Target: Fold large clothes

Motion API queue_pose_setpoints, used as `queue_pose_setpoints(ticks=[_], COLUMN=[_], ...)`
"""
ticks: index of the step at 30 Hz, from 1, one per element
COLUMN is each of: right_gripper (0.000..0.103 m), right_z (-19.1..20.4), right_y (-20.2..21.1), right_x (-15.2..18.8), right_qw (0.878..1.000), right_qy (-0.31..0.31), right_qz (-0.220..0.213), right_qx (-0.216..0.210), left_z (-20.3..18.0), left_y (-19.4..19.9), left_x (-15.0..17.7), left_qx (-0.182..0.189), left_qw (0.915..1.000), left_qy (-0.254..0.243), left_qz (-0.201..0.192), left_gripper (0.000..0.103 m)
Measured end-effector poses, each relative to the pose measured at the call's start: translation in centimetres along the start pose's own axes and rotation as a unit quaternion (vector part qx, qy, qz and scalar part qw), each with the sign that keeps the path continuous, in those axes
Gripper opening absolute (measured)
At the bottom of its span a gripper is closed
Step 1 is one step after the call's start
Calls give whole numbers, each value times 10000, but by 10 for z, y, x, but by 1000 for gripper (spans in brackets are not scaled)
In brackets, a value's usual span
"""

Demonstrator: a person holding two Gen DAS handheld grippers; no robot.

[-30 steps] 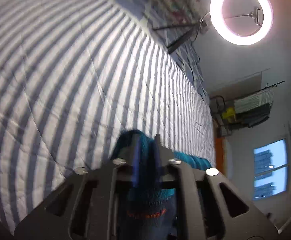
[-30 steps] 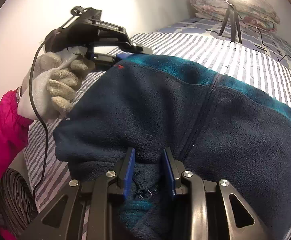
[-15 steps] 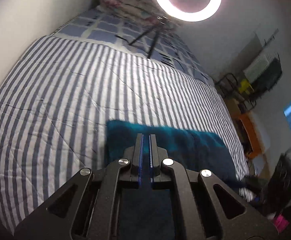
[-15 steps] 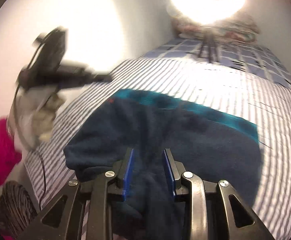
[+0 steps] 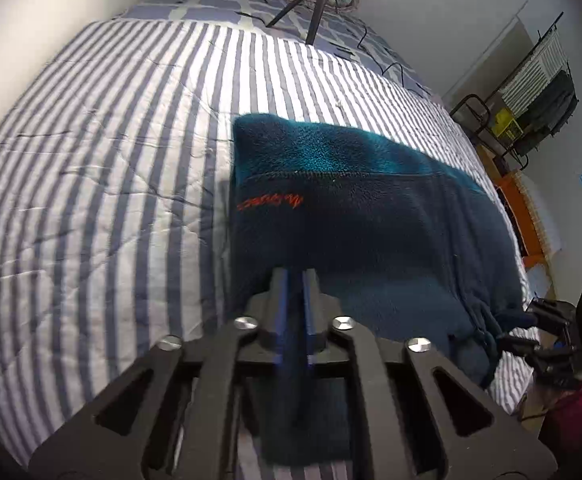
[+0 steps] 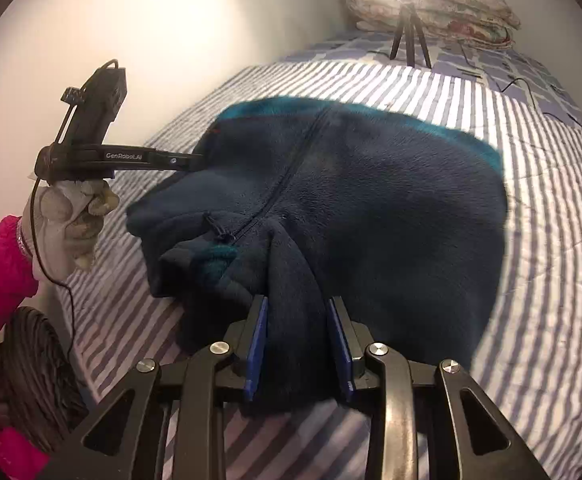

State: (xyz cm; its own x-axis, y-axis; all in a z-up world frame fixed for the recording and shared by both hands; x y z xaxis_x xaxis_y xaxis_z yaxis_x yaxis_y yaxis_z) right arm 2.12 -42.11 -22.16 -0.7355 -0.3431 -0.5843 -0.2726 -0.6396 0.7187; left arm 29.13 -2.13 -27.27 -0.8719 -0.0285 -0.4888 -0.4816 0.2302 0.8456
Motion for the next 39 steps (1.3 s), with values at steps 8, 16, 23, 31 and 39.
queue_pose_setpoints(ticks=[8,16,23,31,39], right_gripper=[87,90,89,87,67], right_z=[-64,-131,-146,-148,-132], right_y=[66,54,18,-11,-14], right_x=[11,11,9,1,3], right_qw=[9860,9652,9582,9516,9518], right_qy=[-984,-2117,-2312,-2448,-2415], right_qz=[-1342,-1287,-1040,-932,-882], right_qx=[-41,-841,-1323,-1606,-1670], left_z=[57,80,86,66,42], left_y=[9,-30,-43,-47,-41], left_x=[-11,-2,13,8,-1], left_qx=[1437,1997,2061,1887,1380], left_qw=[9755,9492,9459,9550,9694], left_qy=[1600,2209,2250,2001,1750], left_qz=[454,1019,1106,1114,1024], left_gripper=[75,75,75,75,51])
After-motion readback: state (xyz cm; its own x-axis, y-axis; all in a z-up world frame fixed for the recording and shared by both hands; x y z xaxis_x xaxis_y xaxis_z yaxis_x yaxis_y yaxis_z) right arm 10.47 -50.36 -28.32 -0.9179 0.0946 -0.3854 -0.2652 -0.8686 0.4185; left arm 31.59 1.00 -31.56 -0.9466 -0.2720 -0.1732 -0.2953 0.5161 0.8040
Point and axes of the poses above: each gripper's, at about its wrist camera, not at the fingertips, and y roughly against the way its jaws point, z to its left, x to its underside, the point moved 1 cm from there along -y, roughly the way its jaws point, and after that the axes turned 13 degrees about -x, right-handed, at the moved point
